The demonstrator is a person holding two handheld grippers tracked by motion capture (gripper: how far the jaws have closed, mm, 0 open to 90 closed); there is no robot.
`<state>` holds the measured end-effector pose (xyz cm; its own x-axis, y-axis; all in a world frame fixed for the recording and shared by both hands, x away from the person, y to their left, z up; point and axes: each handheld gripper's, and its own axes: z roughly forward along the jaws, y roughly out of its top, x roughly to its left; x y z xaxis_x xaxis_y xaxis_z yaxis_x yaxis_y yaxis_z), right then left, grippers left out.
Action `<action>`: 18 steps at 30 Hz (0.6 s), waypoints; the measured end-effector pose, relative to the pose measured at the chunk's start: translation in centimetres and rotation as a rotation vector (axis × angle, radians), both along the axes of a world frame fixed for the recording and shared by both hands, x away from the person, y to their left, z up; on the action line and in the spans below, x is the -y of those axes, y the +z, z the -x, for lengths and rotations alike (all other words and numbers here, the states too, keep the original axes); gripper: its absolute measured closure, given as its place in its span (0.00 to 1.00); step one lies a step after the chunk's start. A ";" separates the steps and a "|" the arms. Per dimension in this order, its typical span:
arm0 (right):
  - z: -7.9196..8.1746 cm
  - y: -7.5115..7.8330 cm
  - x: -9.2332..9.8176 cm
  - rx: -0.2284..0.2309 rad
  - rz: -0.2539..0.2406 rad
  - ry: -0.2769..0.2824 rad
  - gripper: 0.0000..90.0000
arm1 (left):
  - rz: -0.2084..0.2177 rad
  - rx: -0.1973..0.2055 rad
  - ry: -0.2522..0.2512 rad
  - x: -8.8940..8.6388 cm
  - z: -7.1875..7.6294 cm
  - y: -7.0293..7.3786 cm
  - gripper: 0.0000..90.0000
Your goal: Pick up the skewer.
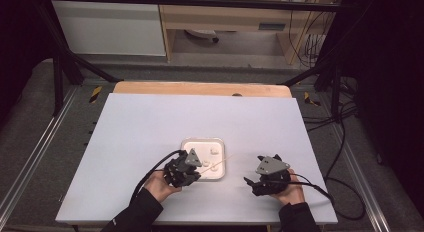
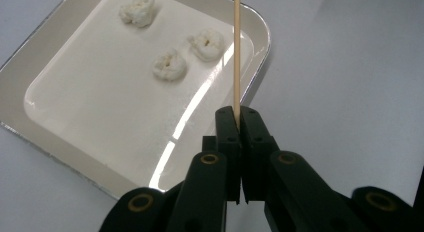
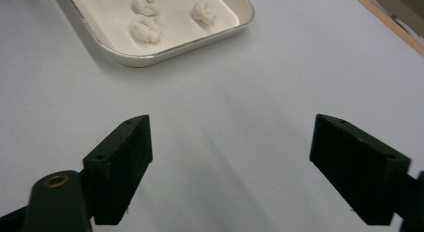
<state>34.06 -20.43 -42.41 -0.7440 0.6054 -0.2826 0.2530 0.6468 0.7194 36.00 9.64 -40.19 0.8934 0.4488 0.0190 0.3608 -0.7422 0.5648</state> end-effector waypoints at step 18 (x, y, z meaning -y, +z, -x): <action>-1.4 0.2 -0.9 -0.177 -0.208 -0.046 0.08 | 0.260 0.043 0.191 -7.2 2.2 -2.1 0.98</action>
<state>35.41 -19.54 -42.24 -0.7411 0.6712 -0.0164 0.4127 0.4746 0.7774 33.81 16.84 -42.25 0.7935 0.6030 -0.0824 0.4514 -0.4923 0.7442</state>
